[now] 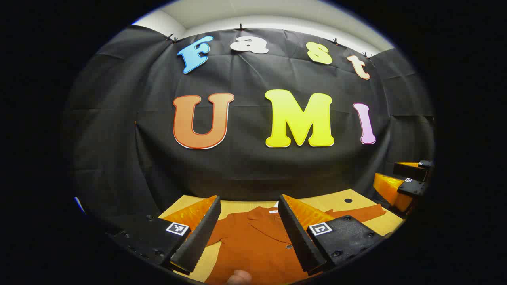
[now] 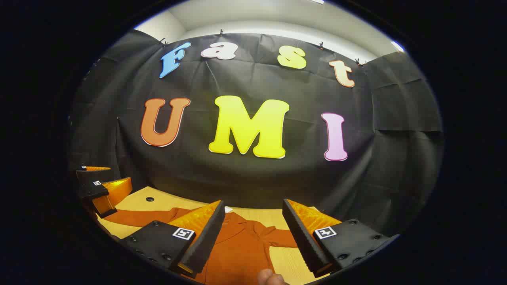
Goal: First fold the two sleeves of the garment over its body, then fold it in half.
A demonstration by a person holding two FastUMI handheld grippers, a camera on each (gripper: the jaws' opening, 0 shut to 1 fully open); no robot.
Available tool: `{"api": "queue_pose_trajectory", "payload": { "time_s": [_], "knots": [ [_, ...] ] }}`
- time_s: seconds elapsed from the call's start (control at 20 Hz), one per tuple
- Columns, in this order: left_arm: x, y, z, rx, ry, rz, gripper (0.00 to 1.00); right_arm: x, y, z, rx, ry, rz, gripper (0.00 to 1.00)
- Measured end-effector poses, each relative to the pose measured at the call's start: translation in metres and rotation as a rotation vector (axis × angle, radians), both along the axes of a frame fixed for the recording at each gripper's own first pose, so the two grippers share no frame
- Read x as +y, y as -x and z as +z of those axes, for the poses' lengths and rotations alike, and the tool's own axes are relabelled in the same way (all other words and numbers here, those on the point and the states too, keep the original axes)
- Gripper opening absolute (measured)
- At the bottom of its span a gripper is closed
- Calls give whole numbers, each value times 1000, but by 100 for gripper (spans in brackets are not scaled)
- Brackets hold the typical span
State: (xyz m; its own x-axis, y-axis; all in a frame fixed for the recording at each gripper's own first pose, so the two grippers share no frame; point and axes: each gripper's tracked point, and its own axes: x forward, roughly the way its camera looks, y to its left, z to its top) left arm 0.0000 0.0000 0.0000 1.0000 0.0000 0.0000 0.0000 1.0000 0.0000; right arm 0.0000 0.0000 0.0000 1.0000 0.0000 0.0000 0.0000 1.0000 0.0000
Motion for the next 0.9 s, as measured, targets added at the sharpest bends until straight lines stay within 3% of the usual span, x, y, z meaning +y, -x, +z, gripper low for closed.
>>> {"api": "queue_pose_trajectory", "payload": {
  "time_s": [0.9],
  "knots": [
    [-15, 1, -9, -1, -34, -16, 94, -7, 1, -7, 13, -19, -1, 92]
  ]
}}
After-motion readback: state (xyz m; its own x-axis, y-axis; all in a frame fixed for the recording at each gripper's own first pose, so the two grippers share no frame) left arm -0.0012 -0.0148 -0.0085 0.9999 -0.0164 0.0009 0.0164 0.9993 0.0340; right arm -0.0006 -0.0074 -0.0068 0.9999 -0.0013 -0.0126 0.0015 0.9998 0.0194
